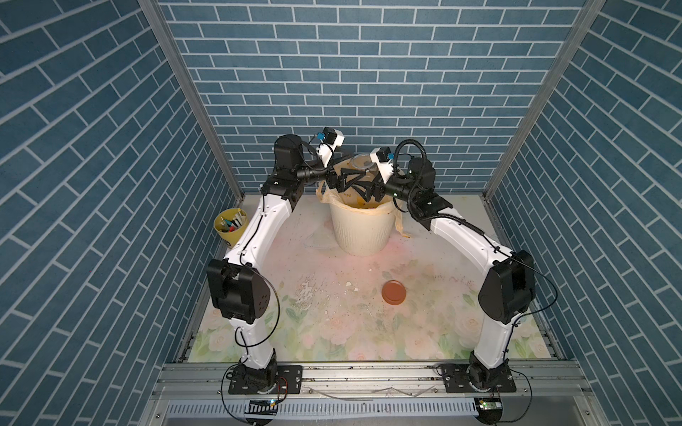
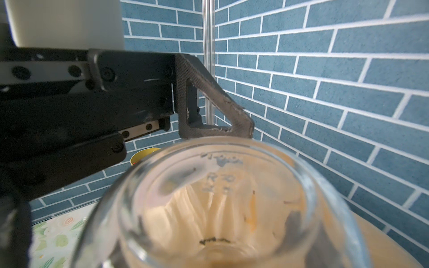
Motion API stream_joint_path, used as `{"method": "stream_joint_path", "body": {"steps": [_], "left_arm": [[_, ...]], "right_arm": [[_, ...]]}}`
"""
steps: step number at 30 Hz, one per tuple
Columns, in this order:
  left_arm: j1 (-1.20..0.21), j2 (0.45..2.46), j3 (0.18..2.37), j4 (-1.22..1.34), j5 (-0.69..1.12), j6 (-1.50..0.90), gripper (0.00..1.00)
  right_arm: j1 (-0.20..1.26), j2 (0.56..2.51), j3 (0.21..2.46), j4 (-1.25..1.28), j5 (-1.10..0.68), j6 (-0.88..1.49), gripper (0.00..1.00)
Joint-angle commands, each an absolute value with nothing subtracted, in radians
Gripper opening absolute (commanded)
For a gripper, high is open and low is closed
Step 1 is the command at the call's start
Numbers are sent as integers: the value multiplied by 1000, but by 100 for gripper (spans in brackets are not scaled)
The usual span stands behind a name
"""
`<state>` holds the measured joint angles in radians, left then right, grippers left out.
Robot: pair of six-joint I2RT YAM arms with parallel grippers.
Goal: Empty moldy tea leaves from jars
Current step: Pour the moldy tea leaves from the jar into the trash bin.
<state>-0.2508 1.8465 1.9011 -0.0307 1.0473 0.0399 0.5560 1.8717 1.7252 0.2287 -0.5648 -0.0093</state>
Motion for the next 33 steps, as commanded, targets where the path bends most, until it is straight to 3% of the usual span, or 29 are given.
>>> {"method": "stream_joint_path", "body": {"steps": [1, 17, 26, 33], "left_arm": [[-264, 1865, 1924, -13, 1075, 33, 96], [-293, 1895, 1940, -11, 1073, 22, 90], [-305, 1901, 1935, -14, 1036, 31, 97], [-305, 1901, 1937, 11, 1013, 20, 87]], "right_arm": [[552, 1815, 1779, 306, -589, -60, 0], [556, 1813, 1785, 327, -611, -66, 0], [560, 1812, 1790, 326, -614, -71, 0], [563, 1815, 1795, 326, -622, -71, 0]]}}
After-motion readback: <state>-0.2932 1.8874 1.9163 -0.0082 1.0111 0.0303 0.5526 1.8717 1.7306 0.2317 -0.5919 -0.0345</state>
